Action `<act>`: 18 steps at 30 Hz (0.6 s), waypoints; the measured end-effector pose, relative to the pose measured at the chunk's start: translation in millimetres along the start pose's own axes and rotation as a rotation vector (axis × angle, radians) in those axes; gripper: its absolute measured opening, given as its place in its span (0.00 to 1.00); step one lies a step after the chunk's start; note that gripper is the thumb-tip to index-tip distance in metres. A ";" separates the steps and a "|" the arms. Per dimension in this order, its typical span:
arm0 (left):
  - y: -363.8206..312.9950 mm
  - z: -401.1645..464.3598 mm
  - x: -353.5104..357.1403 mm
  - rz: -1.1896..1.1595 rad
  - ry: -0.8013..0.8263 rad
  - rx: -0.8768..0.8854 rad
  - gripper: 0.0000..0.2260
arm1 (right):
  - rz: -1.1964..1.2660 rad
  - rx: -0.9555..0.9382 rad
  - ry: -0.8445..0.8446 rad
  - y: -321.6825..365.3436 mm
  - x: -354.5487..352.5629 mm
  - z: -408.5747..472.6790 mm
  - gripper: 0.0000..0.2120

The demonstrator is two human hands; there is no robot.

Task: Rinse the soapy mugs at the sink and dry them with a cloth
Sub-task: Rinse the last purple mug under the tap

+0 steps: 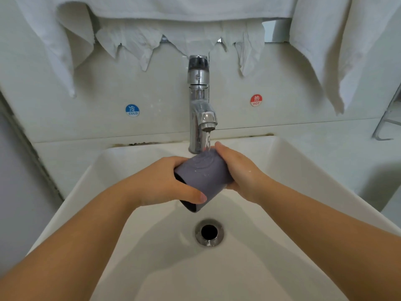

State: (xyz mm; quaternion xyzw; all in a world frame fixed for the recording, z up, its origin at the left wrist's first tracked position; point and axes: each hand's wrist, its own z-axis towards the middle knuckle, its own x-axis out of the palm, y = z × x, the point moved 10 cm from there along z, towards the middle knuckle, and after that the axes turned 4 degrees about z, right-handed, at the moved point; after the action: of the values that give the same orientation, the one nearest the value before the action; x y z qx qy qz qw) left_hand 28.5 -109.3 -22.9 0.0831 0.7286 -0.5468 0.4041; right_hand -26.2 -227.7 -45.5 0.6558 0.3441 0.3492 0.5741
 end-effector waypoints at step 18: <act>-12.9 -2.5 -10.2 0.185 -0.256 0.133 0.32 | 0.016 -0.106 -0.046 8.7 -0.3 -2.1 0.16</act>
State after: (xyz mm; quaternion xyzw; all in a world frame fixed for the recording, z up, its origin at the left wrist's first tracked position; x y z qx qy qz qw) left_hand 26.7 -108.9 -6.4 0.1059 0.6228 -0.5603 0.5357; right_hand -27.7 -227.8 -36.6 0.6350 0.3068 0.3563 0.6130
